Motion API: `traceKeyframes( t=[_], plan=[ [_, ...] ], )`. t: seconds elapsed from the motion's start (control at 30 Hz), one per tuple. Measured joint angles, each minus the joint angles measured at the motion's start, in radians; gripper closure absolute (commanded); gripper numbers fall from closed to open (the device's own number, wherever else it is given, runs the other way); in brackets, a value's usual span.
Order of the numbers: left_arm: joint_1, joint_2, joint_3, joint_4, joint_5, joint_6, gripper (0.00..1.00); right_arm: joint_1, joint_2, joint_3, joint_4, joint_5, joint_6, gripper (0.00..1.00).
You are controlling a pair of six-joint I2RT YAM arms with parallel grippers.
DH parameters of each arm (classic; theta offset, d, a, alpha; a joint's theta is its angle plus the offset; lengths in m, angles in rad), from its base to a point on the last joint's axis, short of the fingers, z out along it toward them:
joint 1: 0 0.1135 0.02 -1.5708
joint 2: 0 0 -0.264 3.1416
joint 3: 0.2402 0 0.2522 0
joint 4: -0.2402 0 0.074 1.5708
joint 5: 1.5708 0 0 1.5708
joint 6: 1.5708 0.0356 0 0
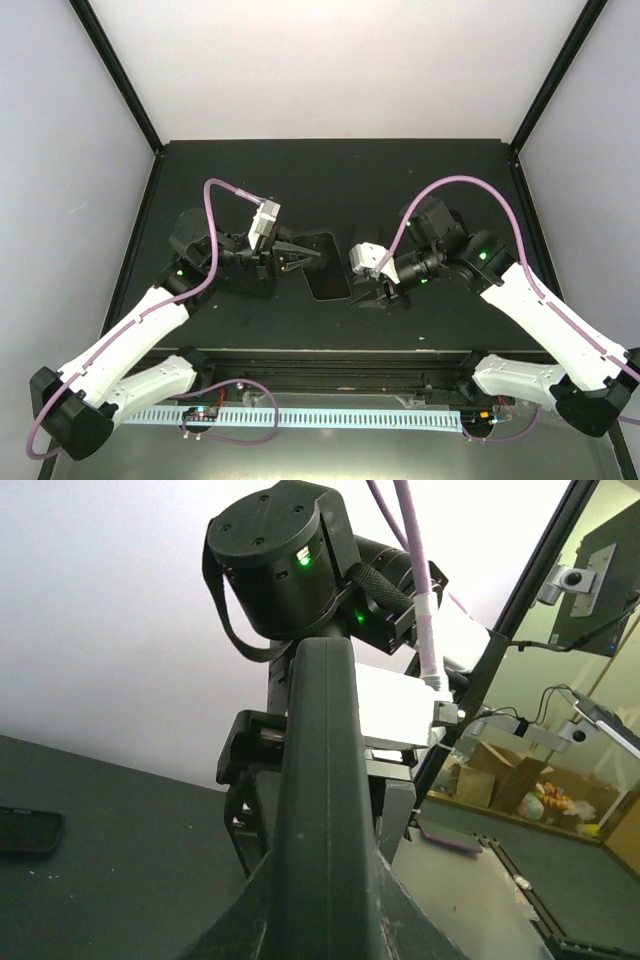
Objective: Take the phone out of the phone case
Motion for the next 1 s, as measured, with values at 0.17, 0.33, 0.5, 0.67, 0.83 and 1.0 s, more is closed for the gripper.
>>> traceKeyframes(
  t=[0.17,0.33,0.5,0.67,0.83,1.0],
  plan=[
    [0.0,0.002,0.0,0.015,0.016,-0.018,0.98,0.004,0.024,0.015,-0.022,-0.023,-0.024,0.67],
    [0.0,0.01,0.0,0.031,0.045,-0.029,0.99,0.005,0.037,0.037,-0.055,-0.034,-0.044,0.73],
    [0.0,0.014,0.0,0.051,0.063,-0.04,0.98,0.006,0.053,0.064,-0.093,-0.042,-0.073,0.8],
    [0.0,0.029,0.0,0.088,0.077,-0.069,0.98,0.007,0.064,0.084,-0.121,-0.043,-0.087,0.82],
    [0.0,0.04,-0.005,0.119,0.093,-0.093,0.98,0.011,0.064,0.084,-0.13,-0.029,-0.119,0.83],
    [-0.007,0.052,-0.006,0.133,0.098,-0.096,0.98,0.014,0.064,0.093,-0.148,-0.001,-0.177,0.85]
  ],
)
